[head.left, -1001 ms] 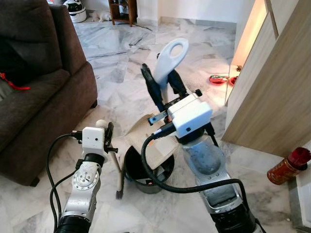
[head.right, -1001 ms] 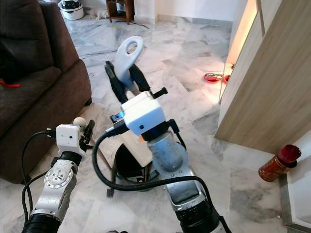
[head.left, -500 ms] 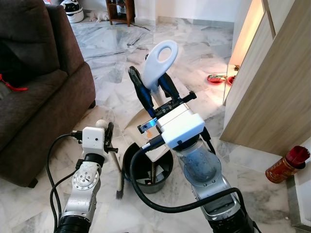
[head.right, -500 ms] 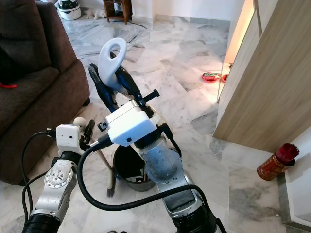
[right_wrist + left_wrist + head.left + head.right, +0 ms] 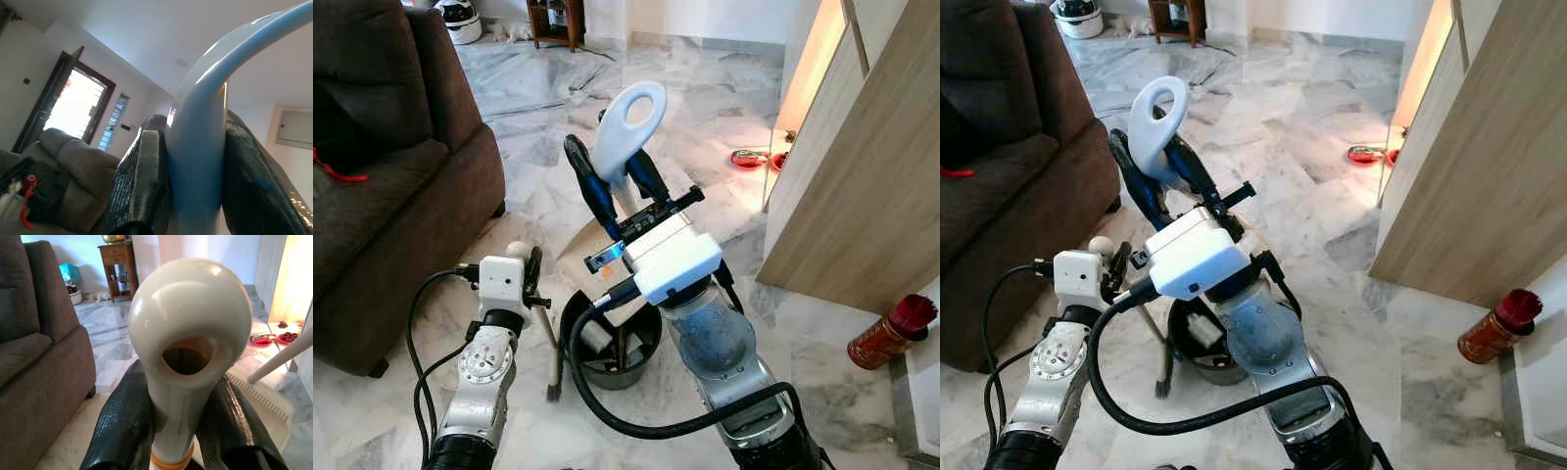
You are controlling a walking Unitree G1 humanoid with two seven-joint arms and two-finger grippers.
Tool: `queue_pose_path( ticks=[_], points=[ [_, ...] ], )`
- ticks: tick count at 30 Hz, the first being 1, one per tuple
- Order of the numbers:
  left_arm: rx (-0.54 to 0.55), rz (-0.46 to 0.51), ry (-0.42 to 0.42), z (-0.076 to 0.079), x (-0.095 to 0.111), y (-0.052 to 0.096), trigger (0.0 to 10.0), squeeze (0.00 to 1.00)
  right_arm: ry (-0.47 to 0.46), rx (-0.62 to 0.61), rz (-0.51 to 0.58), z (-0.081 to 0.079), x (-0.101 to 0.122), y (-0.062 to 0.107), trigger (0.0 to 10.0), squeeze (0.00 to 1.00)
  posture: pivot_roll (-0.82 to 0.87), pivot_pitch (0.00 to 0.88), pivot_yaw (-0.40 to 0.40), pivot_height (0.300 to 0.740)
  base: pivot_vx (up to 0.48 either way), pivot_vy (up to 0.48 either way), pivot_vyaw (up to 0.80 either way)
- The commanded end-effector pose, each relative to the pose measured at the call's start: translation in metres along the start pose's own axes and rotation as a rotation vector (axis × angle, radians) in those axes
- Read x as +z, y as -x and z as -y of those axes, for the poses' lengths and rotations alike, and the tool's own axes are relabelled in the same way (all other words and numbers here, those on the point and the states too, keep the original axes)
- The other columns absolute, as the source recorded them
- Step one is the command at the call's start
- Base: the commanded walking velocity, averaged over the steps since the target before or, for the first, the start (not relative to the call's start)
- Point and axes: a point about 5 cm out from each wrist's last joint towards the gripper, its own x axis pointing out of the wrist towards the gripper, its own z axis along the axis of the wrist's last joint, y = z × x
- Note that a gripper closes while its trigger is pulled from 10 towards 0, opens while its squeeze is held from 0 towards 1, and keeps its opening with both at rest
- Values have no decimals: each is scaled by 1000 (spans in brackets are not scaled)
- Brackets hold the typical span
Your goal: Sweep floor
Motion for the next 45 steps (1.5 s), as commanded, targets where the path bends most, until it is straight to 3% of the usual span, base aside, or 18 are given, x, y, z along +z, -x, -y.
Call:
queue_pose_path(
  ticks=[1,7,9,10,12,15,17,21,22,23,27,32,35,38,45],
  points=[
    [1,63,3,-1,12,-4,10000,0,83,-52,46,19,6,-6,10000,0,83,142,37,740,0,0,0],
    [0,63,5,-1,12,-4,10000,0,225,-119,-39,51,-12,0,10000,0,79,143,38,740,0,0,0],
    [-1,62,5,-1,12,-4,10000,0,321,-196,-106,74,-23,7,10000,0,79,143,38,740,0,0,0],
    [-1,62,5,-1,12,-4,10000,0,321,-196,-106,74,-23,7,10000,0,79,143,38,740,0,0,0],
    [-1,61,5,-1,12,-4,10000,0,393,-269,-193,95,-36,19,10000,0,78,145,40,740,0,0,0],
    [-2,62,6,-2,12,-4,10000,0,440,-327,-295,111,-52,34,10000,0,77,146,41,740,0,0,0],
    [-2,61,5,-2,12,-4,10000,0,413,-351,-328,114,-58,41,10000,0,75,147,42,740,0,0,0],
    [-5,60,2,-2,12,-4,10000,0,241,-495,-509,120,-92,83,10000,0,81,148,43,740,0,0,0],
    [-5,60,2,-2,12,-4,10000,0,241,-495,-509,120,-92,83,10000,0,81,148,43,740,0,0,0],
    [-6,61,2,-3,13,-4,10000,0,216,-540,-571,121,-102,99,10000,0,83,144,47,740,0,0,0],
    [-16,59,-2,-3,13,-2,10000,0,169,-595,-650,119,-115,122,10000,0,90,143,52,740,0,0,0],
    [-26,57,0,-3,12,1,10000,0,185,-595,-672,119,-120,131,10000,0,90,136,57,740,0,0,0],
    [-40,52,4,-2,11,2,10000,0,141,-616,-698,116,-128,141,10000,0,84,135,58,740,0,0,0],
    [-30,41,26,-3,9,3,10000,0,37,-646,-731,110,-136,152,10000,0,89,133,58,740,0,0,0],
    [-39,35,20,-4,7,7,10000,0,36,-662,-760,112,-142,162,10000,0,86,118,56,740,0,0,0]
  ],
)
